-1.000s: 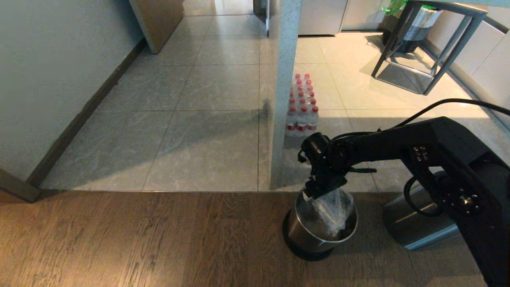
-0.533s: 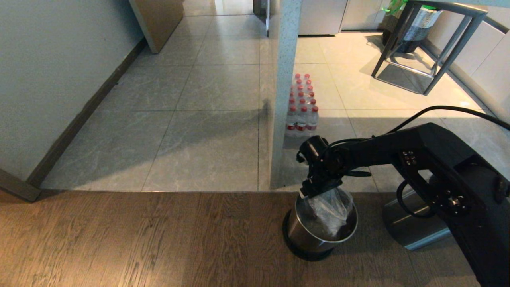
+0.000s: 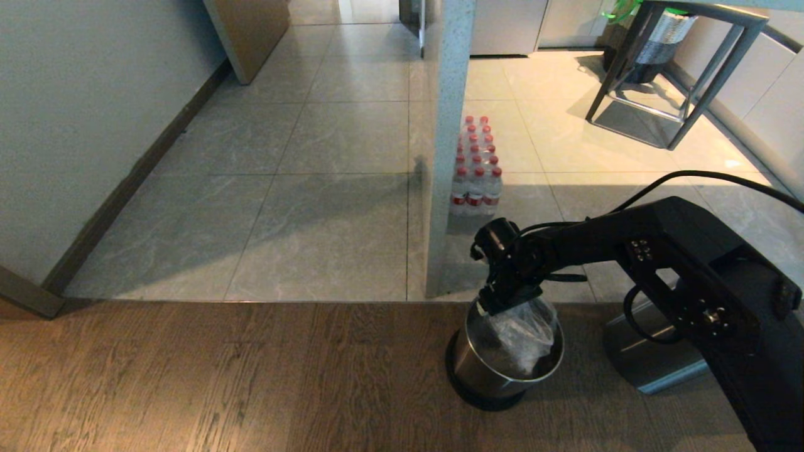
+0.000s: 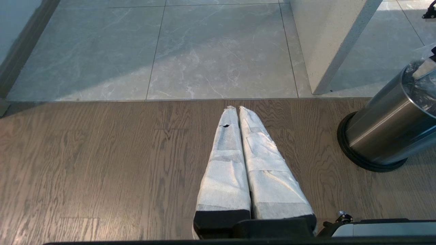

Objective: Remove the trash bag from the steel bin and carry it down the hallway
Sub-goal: Pick up the trash bag

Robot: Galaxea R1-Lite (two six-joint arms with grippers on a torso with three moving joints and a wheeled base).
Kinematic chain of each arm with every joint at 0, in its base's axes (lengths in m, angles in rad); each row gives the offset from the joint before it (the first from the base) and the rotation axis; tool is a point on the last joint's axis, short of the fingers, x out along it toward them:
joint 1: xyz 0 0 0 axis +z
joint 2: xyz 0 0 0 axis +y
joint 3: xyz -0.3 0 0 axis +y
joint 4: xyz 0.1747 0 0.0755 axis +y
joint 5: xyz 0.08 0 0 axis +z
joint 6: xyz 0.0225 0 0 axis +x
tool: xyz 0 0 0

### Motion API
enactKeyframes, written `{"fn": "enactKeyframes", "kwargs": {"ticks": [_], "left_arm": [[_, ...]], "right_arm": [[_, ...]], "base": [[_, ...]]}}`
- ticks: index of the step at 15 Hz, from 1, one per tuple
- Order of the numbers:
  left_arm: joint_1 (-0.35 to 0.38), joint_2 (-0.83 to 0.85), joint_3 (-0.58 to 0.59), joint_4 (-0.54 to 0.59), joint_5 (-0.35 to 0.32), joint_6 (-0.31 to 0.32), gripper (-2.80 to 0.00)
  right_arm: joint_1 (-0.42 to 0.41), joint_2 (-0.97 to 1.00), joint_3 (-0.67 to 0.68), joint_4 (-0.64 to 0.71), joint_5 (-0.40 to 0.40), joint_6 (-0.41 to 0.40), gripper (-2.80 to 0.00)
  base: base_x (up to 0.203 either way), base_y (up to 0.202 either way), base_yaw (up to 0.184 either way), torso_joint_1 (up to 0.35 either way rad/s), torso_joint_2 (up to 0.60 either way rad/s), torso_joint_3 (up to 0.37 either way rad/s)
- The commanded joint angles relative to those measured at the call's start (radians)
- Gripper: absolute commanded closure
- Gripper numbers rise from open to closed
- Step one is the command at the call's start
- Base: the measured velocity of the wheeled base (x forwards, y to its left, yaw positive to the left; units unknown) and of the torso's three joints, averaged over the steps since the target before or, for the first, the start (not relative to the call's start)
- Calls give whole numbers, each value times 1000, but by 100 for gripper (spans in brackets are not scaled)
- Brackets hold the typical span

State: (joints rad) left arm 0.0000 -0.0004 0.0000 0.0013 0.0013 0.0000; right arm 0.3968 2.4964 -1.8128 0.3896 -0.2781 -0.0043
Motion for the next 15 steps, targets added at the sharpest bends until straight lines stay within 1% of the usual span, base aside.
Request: {"fn": "enactKeyframes", "kwargs": {"ticks": [1, 7, 11, 15], "left_arm": [[0, 0, 0, 0, 0, 0, 0], [0, 0, 0, 0, 0, 0, 0], [0, 0, 0, 0, 0, 0, 0], [0, -1, 0, 0, 0, 0, 0]], "right_arm": [[0, 4, -5, 5, -2, -2, 0], [0, -4, 4, -1, -9, 6, 0], [1, -29, 13, 12, -8, 68, 0], [1, -145, 53, 19, -5, 89, 0]], "base": [[0, 0, 0, 0, 0, 0], [0, 0, 0, 0, 0, 0], [0, 0, 0, 0, 0, 0], [0, 0, 0, 0, 0, 0]]}}
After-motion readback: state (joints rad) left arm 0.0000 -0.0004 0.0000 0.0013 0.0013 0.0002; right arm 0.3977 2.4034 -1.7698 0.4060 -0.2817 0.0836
